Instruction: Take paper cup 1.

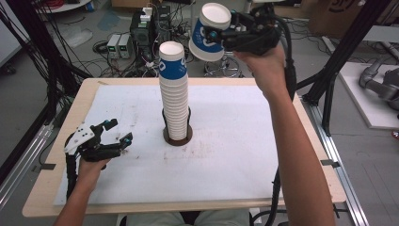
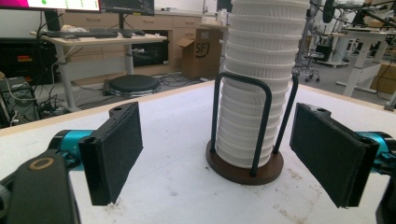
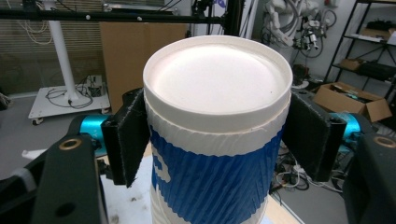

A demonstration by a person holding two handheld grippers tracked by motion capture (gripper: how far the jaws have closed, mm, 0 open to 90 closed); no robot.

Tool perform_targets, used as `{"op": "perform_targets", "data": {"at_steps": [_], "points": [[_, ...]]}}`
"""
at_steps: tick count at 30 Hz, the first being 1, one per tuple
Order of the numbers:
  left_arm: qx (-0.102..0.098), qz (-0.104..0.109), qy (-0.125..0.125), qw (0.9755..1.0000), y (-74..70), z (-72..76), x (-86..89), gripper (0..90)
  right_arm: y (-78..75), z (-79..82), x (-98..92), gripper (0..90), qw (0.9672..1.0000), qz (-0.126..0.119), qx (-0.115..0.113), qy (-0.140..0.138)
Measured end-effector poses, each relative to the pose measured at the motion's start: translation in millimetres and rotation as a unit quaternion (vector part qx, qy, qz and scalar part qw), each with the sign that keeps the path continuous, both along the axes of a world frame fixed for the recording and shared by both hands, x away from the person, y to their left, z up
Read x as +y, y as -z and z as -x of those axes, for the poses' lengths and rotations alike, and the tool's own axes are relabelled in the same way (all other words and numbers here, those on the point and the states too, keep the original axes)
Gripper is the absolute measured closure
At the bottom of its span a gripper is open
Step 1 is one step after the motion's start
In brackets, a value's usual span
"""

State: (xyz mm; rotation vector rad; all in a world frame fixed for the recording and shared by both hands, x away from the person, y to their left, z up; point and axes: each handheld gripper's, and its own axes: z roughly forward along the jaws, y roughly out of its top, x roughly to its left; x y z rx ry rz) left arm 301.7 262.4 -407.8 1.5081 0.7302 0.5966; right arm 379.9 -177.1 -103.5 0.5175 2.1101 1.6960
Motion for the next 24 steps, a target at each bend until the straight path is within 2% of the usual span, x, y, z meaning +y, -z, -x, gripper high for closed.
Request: {"op": "perform_targets", "data": {"at_steps": [5,14,24], "points": [[0.0,-0.001,0.018,0.9998,-0.4,-0.1,-4.3,16.8,18.0,11.6,-22.5,28.8,0.9999,0.006,0.008,0.008],[0.001,0.012,0.042,0.999,-1.3,1.1,-12.9,15.3,64.3,25.6,-57.3,28.9,0.9992,0.011,0.031,0.022],[0.008,0.0,0.064,0.9979,-0.8,1.4,-21.4,15.4,129.3,34.6,-66.6,28.9,0.9976,0.037,0.058,0.01]]}}
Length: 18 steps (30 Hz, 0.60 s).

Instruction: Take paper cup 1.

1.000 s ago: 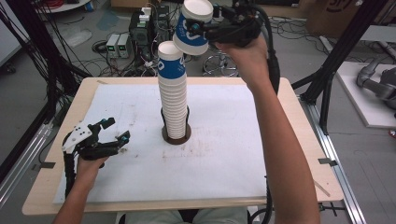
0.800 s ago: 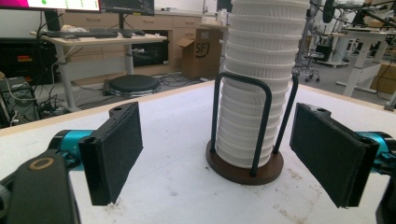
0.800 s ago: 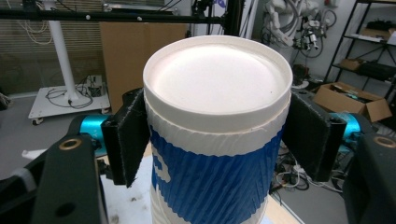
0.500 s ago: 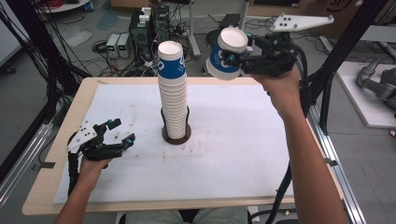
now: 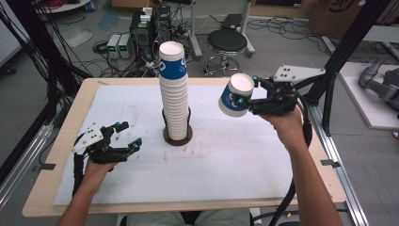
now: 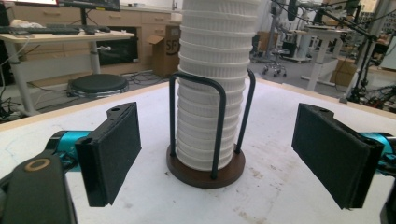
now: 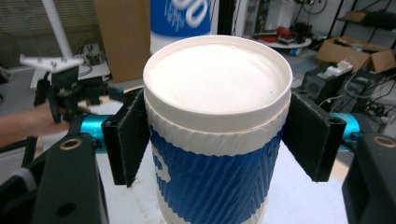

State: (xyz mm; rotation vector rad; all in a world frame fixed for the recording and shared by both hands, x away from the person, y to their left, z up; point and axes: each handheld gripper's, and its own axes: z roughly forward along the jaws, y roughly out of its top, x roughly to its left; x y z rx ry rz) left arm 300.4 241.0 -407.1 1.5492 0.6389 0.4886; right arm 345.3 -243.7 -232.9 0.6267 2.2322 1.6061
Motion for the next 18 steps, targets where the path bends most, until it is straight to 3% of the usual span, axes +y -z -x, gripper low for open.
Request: {"op": "perform_targets", "data": {"at_steps": [10,18], "points": [[0.0,0.003,0.015,0.9999,0.5,0.2,-5.9,15.5,62.2,6.7,1.1,28.9,0.9999,-0.002,0.016,-0.004],[-0.001,0.0,0.015,0.9999,1.0,2.6,-6.3,15.5,89.3,10.1,2.0,28.8,0.9996,0.007,0.027,-0.001]]}}
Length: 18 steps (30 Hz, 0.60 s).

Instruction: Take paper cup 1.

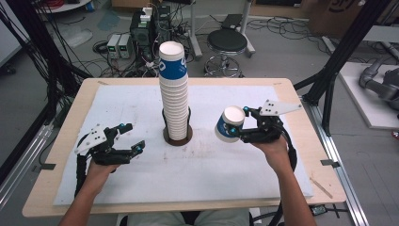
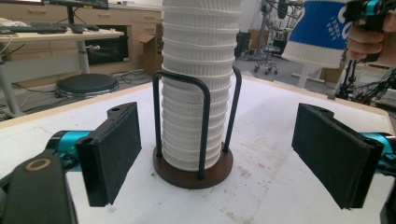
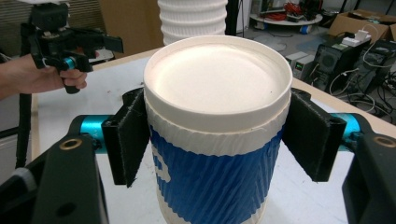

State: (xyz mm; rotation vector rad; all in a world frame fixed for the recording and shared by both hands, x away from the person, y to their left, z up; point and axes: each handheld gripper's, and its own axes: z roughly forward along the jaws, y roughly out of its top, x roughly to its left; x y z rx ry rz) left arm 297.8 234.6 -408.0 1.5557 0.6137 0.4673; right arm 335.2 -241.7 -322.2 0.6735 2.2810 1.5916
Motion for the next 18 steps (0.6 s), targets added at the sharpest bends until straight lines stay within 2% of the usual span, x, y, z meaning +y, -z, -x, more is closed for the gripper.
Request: {"op": "perform_targets", "data": {"at_steps": [8,11,18], "points": [[-0.002,0.0,0.003,1.0,1.7,-1.0,-2.6,15.5,13.0,3.3,8.4,28.9,0.9998,0.018,-0.001,-0.008],[-0.002,0.0,0.006,1.0,1.5,-0.4,-3.4,15.5,15.1,1.9,12.5,28.9,0.9992,0.039,-0.005,-0.01],[-0.005,-0.001,0.008,1.0,0.2,0.7,-3.9,15.5,18.2,3.5,12.7,28.9,0.9993,0.034,0.002,-0.014]]}}
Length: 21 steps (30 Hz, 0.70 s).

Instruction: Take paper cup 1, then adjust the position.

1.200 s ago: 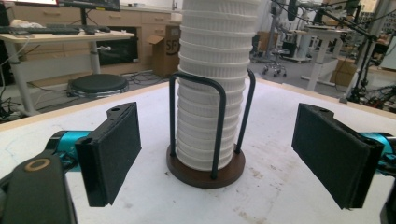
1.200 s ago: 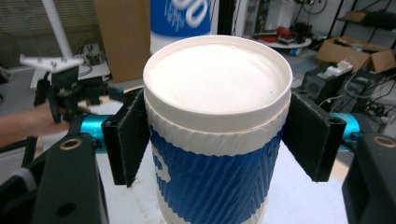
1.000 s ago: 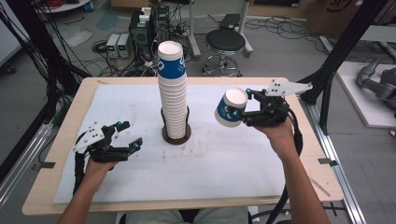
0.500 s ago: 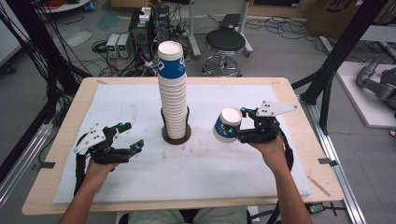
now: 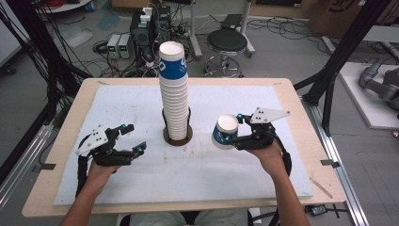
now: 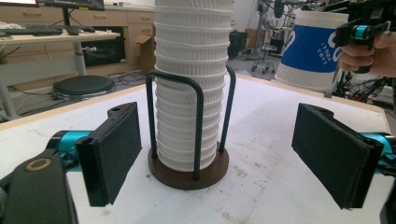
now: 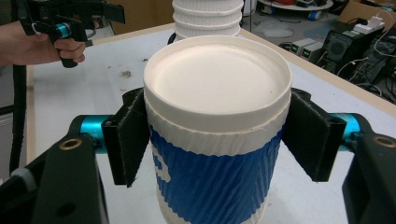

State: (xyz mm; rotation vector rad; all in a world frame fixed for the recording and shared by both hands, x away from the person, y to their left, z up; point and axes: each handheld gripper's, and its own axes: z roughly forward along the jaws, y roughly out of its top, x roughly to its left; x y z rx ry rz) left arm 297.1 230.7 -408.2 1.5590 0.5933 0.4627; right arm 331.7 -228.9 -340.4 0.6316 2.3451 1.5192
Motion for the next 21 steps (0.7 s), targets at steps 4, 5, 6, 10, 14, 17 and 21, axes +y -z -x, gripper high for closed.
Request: {"op": "perform_targets", "data": {"at_steps": [4,5,6,10,14,17,21], "points": [[0.0,-0.002,0.003,1.0,0.3,-1.7,-0.5,15.6,-0.4,0.7,0.0,28.8,1.0,-0.003,0.0,-0.001],[0.0,-0.002,0.004,1.0,0.2,-1.4,-0.9,15.6,-0.5,1.1,0.0,28.9,1.0,-0.003,0.001,-0.002],[0.0,-0.001,0.006,1.0,0.0,-1.3,-1.4,15.6,-0.6,1.6,0.1,28.8,1.0,-0.004,0.001,-0.003],[0.001,-0.004,0.014,0.9999,-0.4,-0.6,-3.8,15.6,-0.4,2.1,1.5,28.8,0.9999,-0.003,0.002,-0.011],[-0.002,-0.005,0.036,0.9993,-1.0,1.0,-8.4,15.5,0.8,2.3,4.4,28.8,0.9997,-0.005,0.004,-0.025],[-0.003,-0.007,0.051,0.9987,-2.0,3.1,-13.1,15.5,1.3,2.8,7.4,28.8,0.9993,-0.005,0.007,-0.037],[-0.003,-0.007,0.069,0.9976,-3.9,5.1,-20.0,15.5,2.6,4.4,12.4,28.9,0.9983,-0.009,0.008,-0.057]]}}
